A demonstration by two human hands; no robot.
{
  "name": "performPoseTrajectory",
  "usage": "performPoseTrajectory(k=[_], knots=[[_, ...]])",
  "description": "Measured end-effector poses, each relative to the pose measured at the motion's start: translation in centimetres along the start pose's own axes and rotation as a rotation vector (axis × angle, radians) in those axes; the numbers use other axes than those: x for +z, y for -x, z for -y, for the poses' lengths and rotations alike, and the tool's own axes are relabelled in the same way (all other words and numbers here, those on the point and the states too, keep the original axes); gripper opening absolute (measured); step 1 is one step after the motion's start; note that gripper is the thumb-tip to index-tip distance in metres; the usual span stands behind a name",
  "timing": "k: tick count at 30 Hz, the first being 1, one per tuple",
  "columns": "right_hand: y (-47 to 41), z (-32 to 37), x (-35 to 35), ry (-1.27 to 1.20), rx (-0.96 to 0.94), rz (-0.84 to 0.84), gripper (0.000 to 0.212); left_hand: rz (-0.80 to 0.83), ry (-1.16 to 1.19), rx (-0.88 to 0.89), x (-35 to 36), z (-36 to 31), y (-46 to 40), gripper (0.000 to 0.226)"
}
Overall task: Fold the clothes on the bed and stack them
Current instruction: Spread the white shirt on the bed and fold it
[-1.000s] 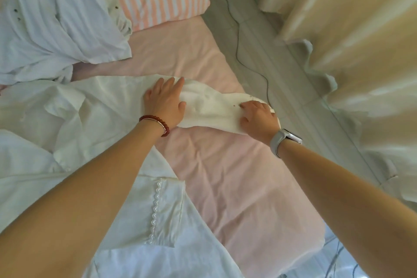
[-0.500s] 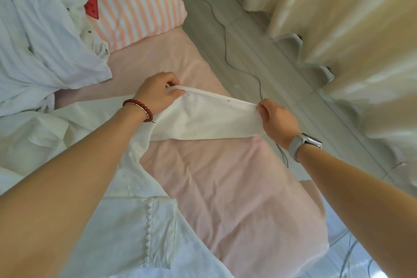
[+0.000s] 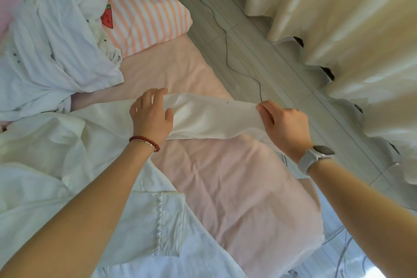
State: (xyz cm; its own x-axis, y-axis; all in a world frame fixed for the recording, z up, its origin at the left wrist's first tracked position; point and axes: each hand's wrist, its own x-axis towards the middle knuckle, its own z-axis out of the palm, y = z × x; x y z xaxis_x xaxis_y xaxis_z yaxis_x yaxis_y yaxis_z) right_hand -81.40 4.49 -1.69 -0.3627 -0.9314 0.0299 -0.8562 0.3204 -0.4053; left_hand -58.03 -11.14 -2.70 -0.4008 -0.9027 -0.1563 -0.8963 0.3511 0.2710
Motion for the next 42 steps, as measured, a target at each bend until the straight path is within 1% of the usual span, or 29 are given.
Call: performPoseTrajectory(k=[1, 2, 3, 4, 5, 6, 7, 8, 10, 12, 15, 17, 18, 20, 22, 23, 24, 26, 27, 28, 30, 32, 34, 36, 37, 38, 39, 40, 42], knots=[[1.2, 0.6, 0.0, -0.035, -0.102, -0.014, 0.030, 0.029, -0.020, -0.005, 0.3, 0.5, 1.2, 0.051], [2.6, 1.1, 0.2, -0.028, -0.255, 0.046, 0.030, 0.082, -0.051, -0.004, 0.6, 1.2, 2.4, 0.052], [4.1, 1.2, 0.8, 0.006, -0.420, 0.229, 0.029, 0.142, -0.085, 0.005, 0.9, 1.8, 3.4, 0.051], [5.5, 1.3, 1.4, 0.071, -0.511, 0.496, 0.027, 0.188, -0.113, 0.018, 1.2, 2.4, 4.3, 0.046], [6.7, 1.2, 1.8, 0.169, -0.505, 0.763, 0.027, 0.203, -0.130, 0.025, 1.4, 2.9, 5.0, 0.038], [7.7, 0.6, 2.3, 0.276, -0.442, 0.897, 0.027, 0.193, -0.134, 0.025, 1.4, 3.4, 5.6, 0.029], [8.5, -0.3, 2.8, 0.356, -0.352, 0.900, 0.027, 0.172, -0.119, 0.033, 1.4, 3.8, 6.0, 0.023], [9.0, -1.0, 3.1, 0.406, -0.239, 0.855, 0.028, 0.156, -0.096, 0.061, 1.4, 4.2, 6.4, 0.023], [9.3, -2.0, 3.5, 0.412, -0.052, 0.655, 0.031, 0.138, -0.068, 0.165, 1.4, 4.7, 7.2, 0.034], [9.2, -2.2, 4.1, 0.238, 0.091, 0.454, 0.029, 0.115, -0.075, 0.265, 1.2, 5.1, 7.8, 0.049], [7.2, -1.3, 4.4, -0.070, 0.460, 0.180, 0.031, 0.103, -0.117, 0.336, 0.7, 5.4, 8.0, 0.064], [5.3, -1.4, 4.2, -0.151, 0.617, 0.003, 0.034, 0.136, -0.114, 0.351, 0.6, 5.4, 7.8, 0.066], [4.5, -1.5, 4.0, -0.154, 0.633, -0.042, 0.034, 0.170, -0.107, 0.366, 0.6, 5.4, 7.6, 0.064], [3.6, -1.7, 4.2, -0.114, 0.578, -0.002, 0.035, 0.280, -0.109, 0.402, 0.9, 5.1, 7.3, 0.055], [3.9, -1.8, 5.1, -0.064, 0.561, 0.160, 0.039, 0.352, -0.105, 0.414, 1.3, 4.6, 7.1, 0.041], [4.5, -2.0, 5.6, -0.057, 0.613, 0.251, 0.044, 0.347, -0.080, 0.409, 1.5, 4.2, 6.9, 0.033], [5.1, -2.2, 6.0, -0.069, 0.712, 0.338, 0.052, 0.331, -0.052, 0.396, 1.7, 3.9, 6.7, 0.026], [6.2, -2.9, 6.5, -0.148, 0.940, 0.484, 0.063, 0.331, -0.030, 0.350, 2.4, 3.2, 6.0, 0.021], [6.7, -3.3, 6.8, -0.180, 0.994, 0.529, 0.059, 0.345, -0.038, 0.322, 2.8, 3.0, 5.6, 0.024], [7.0, -3.7, 6.9, -0.196, 0.998, 0.532, 0.047, 0.360, -0.059, 0.294, 3.2, 2.7, 5.1, 0.028], [6.8, -4.5, 6.9, -0.168, 0.950, 0.422, 0.029, 0.394, -0.135, 0.251, 4.0, 1.9, 4.0, 0.039], [5.2, -5.3, 6.1, -0.188, 0.889, 0.232, 0.024, 0.424, -0.234, 0.230, 4.6, 0.9, 2.8, 0.047], [2.2, -5.9, 4.8, -0.353, 0.922, -0.015, 0.026, 0.447, -0.309, 0.202, 5.1, 0.0, 1.7, 0.052], [-0.9, -6.5, 3.6, -0.611, 1.019, -0.296, 0.033, 0.446, -0.337, 0.174, 5.5, -0.9, 0.6, 0.057], [-2.1, -6.6, 3.4, -0.705, 1.041, -0.400, 0.038, 0.446, -0.342, 0.166, 5.7, -1.3, 0.1, 0.059], [-2.9, -6.5, 3.3, -0.754, 1.038, -0.452, 0.042, 0.448, -0.348, 0.166, 5.9, -1.7, -0.3, 0.059], [-3.3, -6.1, 3.4, -0.756, 1.018, -0.443, 0.045, 0.453, -0.358, 0.173, 6.1, -2.2, -0.6, 0.059], [-3.2, -5.6, 3.7, -0.741, 0.986, -0.388, 0.046, 0.458, -0.367, 0.186, 6.4, -2.6, -0.7, 0.060], [-2.0, -4.4, 5.3, -0.724, 0.927, -0.156, 0.044, 0.466, -0.381, 0.206, 6.9, -3.0, -0.7, 0.063]])
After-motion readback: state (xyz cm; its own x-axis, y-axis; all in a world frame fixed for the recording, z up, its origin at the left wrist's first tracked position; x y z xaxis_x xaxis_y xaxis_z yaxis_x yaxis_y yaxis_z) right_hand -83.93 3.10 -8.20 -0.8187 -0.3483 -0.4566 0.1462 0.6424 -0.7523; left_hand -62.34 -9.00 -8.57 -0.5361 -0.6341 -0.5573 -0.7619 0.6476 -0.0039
